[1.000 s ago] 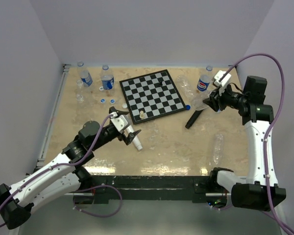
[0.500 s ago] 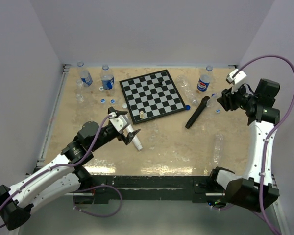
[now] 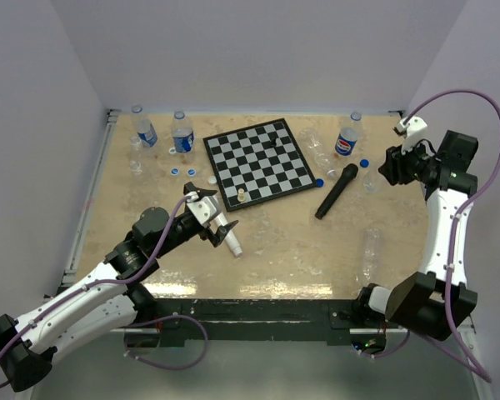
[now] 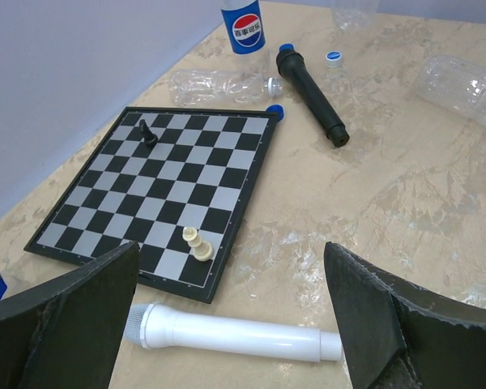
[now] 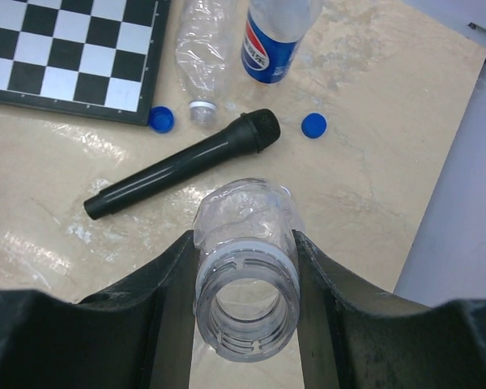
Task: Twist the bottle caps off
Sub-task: Place the plastic bottle at the center of the board.
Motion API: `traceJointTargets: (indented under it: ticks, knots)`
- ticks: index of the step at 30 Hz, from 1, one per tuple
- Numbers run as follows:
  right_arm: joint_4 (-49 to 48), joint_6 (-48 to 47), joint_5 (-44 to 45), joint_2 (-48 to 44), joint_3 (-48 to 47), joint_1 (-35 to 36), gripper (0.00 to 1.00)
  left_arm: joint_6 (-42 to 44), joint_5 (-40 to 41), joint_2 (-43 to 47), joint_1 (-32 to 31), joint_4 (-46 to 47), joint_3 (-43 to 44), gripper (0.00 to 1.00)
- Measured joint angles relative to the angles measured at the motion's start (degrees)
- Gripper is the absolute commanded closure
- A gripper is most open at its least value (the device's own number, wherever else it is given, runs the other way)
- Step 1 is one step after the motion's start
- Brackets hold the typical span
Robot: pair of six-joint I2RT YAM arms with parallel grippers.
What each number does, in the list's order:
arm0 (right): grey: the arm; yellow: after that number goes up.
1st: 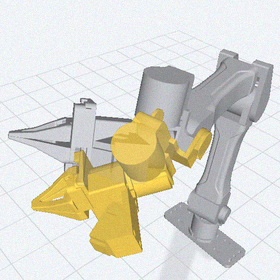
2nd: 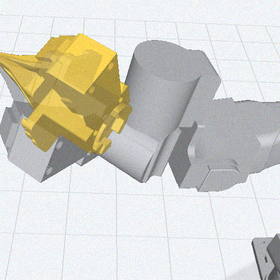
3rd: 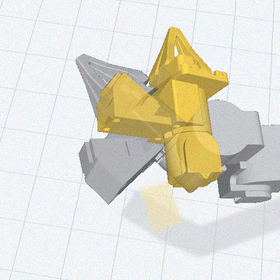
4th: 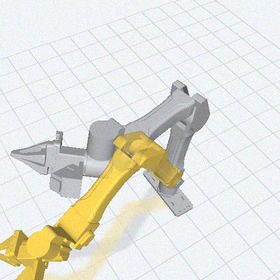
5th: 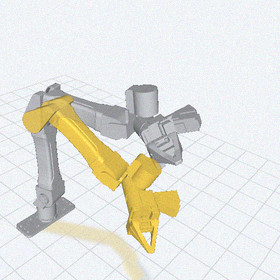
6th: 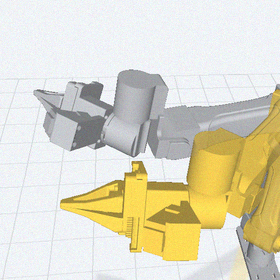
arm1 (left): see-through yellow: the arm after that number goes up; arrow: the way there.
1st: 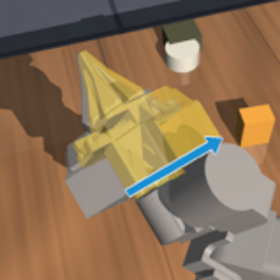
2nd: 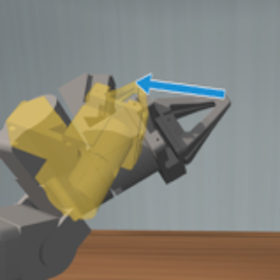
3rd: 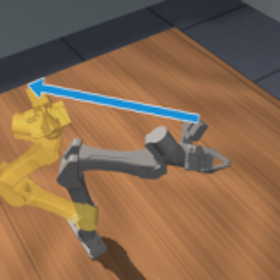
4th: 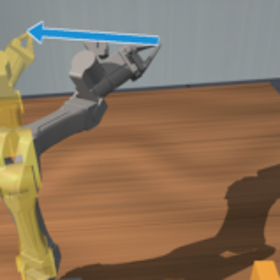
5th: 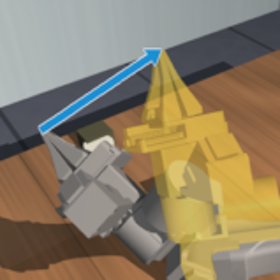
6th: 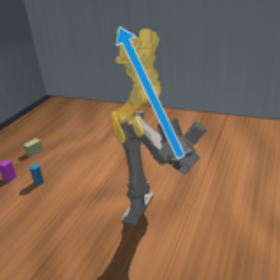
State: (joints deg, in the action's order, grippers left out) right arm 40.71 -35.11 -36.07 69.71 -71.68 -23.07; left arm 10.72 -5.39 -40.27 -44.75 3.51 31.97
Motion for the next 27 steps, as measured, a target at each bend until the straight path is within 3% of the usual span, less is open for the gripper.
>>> traceJointTargets:
  ticks: [8,19,27]
  knots:
    - [-5.7,4.2,6.6,8.9,-2.1,-0.6,0.75,0.5,0.1,-0.1,0.0,0.2,-0.8,0.00]
    - [-8.9,6.6,9.4,28.8,-14.6,-1.1,0.70,0.9,0.5,-0.3,0.0,0.2,-1.0,0.00]
    - [-7.5,6.6,9.5,35.6,-19.3,-1.1,0.58,0.9,1.1,-0.3,0.0,0.2,-1.0,0.00]
